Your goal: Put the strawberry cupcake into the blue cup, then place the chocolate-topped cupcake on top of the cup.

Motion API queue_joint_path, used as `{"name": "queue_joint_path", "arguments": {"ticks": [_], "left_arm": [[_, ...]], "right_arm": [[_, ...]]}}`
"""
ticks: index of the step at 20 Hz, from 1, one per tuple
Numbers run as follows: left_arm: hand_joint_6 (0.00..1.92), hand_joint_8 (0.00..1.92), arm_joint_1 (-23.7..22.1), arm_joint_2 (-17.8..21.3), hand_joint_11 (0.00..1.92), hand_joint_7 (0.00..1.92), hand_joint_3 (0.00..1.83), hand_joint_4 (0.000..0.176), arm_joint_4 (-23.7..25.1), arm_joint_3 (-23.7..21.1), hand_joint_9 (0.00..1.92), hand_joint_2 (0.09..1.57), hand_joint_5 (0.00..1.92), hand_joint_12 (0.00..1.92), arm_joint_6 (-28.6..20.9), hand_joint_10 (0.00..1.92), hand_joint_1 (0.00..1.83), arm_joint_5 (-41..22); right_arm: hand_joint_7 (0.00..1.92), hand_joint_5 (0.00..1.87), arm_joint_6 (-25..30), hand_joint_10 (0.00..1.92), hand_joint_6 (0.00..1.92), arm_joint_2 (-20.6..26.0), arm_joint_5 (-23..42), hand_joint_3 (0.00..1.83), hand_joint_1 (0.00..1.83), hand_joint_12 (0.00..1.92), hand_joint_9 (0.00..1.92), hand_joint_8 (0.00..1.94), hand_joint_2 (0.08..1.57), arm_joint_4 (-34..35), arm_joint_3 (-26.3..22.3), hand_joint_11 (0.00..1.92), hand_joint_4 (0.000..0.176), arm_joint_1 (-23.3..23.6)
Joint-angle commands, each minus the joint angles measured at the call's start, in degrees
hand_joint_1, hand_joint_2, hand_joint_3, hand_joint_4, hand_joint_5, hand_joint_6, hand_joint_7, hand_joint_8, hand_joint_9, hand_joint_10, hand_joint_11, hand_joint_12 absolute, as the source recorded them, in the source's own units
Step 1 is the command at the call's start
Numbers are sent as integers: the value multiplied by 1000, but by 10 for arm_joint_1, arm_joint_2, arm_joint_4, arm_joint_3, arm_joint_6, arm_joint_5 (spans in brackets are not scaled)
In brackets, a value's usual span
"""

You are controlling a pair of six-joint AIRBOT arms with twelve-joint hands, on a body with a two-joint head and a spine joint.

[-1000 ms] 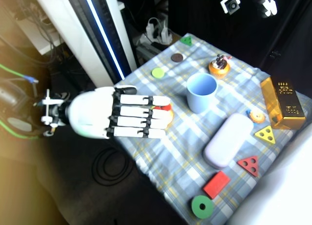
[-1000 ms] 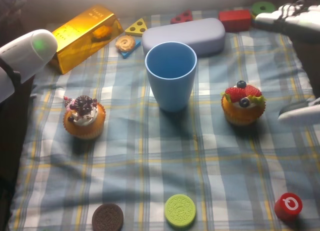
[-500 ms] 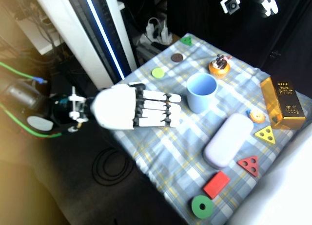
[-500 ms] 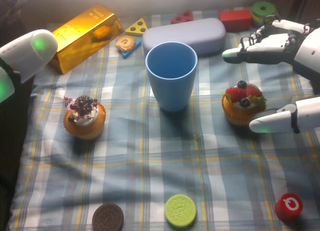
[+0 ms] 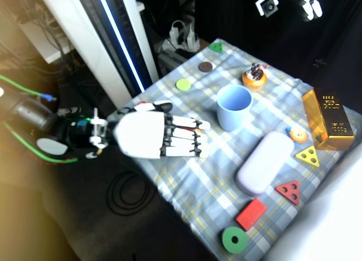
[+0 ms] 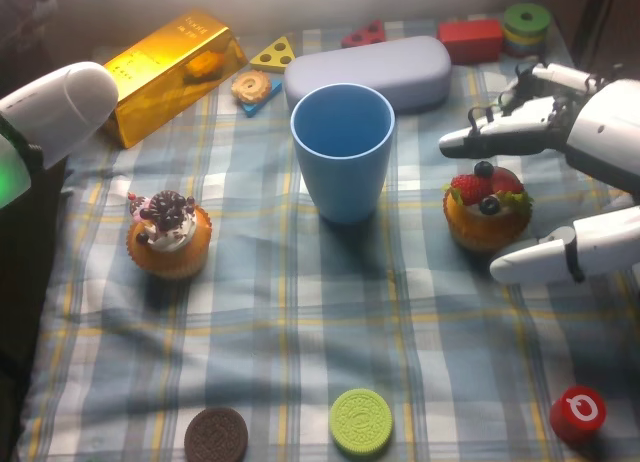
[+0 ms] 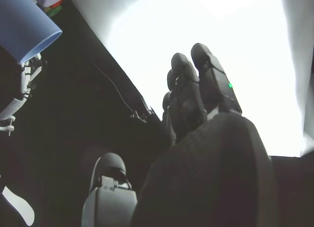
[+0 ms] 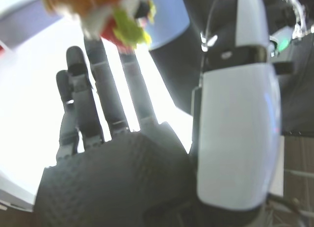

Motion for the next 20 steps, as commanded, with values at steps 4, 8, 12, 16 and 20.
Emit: {"name": "queue_joint_path", "arguments": {"ticks": [4,8,12,16,20], "left_arm": [[3,8,-7,2,209,386,0,107,11,2,432,1034,231,225,-4,4,0,-69],[1,5,-7,2,229,385,4,88,11,2,430,1051,228,230,-4,3,0,-69],[3,11,-7,2,250,409,8,83,10,1,455,1068,237,237,-4,11,0,-70],[0,0,-6,2,223,390,2,112,10,1,441,1054,230,219,-4,2,0,-70],[2,3,-6,2,221,389,1,96,10,1,435,1053,235,213,-4,2,0,-72]], "right_arm": [[825,495,3,118,1,-6,50,0,557,1366,825,18,806,15,9,278,12,10],[994,537,3,1043,1,-10,48,0,681,1667,655,31,819,15,12,360,7,11],[1122,676,3,1392,7,-10,48,2,758,1852,742,118,858,15,12,605,0,14],[985,838,2,1544,2,-10,48,1,782,1916,849,721,943,15,13,770,0,15],[957,886,2,1664,2,-12,48,1,805,1921,926,933,993,15,15,901,0,15]]}}
